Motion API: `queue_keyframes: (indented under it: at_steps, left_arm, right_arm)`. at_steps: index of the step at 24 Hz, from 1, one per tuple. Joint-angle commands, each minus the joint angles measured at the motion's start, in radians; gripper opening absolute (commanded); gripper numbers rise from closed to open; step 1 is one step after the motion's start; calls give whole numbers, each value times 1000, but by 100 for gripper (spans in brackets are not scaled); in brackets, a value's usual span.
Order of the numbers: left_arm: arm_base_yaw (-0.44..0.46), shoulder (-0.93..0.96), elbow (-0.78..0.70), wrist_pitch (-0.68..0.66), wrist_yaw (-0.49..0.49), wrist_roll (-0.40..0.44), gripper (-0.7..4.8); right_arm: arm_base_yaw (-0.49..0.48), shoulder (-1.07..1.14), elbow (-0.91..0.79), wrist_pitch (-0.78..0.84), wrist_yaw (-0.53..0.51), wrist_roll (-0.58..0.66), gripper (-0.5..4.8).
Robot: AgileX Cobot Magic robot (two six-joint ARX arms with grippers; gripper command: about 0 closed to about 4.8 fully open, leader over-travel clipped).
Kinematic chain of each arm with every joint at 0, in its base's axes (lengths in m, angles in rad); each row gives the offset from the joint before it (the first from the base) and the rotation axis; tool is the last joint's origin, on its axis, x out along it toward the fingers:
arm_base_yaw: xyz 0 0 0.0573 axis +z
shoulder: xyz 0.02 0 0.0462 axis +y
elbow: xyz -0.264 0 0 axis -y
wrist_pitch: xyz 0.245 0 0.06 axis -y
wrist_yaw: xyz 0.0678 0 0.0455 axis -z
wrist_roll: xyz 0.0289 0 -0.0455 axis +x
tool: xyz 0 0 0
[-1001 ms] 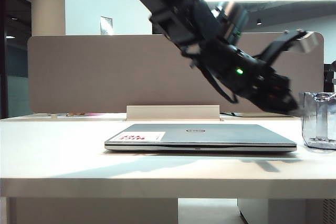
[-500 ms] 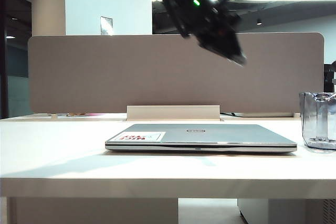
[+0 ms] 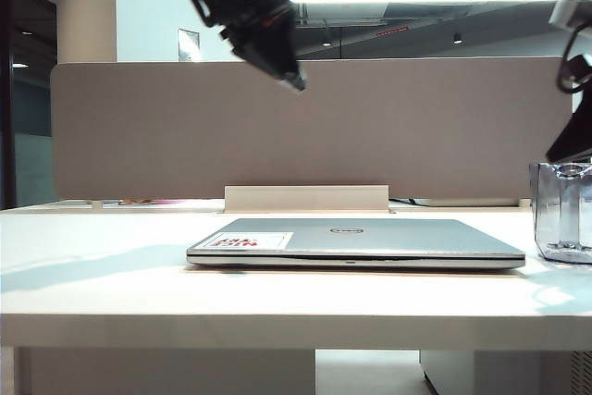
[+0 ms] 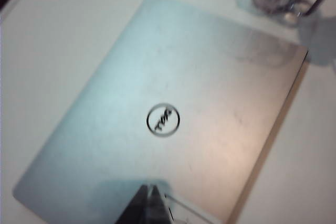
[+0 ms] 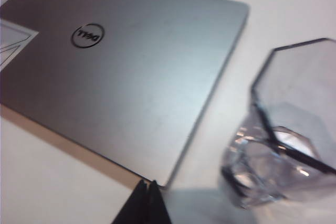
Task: Pick up the water cup and place it on the right side of the laptop.
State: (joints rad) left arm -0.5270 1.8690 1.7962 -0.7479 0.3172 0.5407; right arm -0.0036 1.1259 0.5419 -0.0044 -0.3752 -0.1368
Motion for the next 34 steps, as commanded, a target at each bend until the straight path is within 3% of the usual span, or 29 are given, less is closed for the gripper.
queue_keyframes:
  at_steps: [1,8,20,28,31,34]
  left_arm:
    - [27,-7,2,-63,27,-10,-5]
    - [35,-8,2,-81,27,2,-5]
    - [35,-8,2,-67,27,2,-5]
    - [35,-8,2,-66,27,2,-5]
    - [35,-8,2,-65,27,2,-5]
    - [35,-8,2,-61,27,3,-5]
  right_arm:
    - [60,29,4,93,27,6,-7]
    - [105,161,5,219,111,70,-7]
    - [102,197,5,241,340,74,-7]
    - [102,196,5,222,375,74,-7]
    - [100,196,5,187,485,74,-7]
    - [94,196,5,185,515,74,-7]
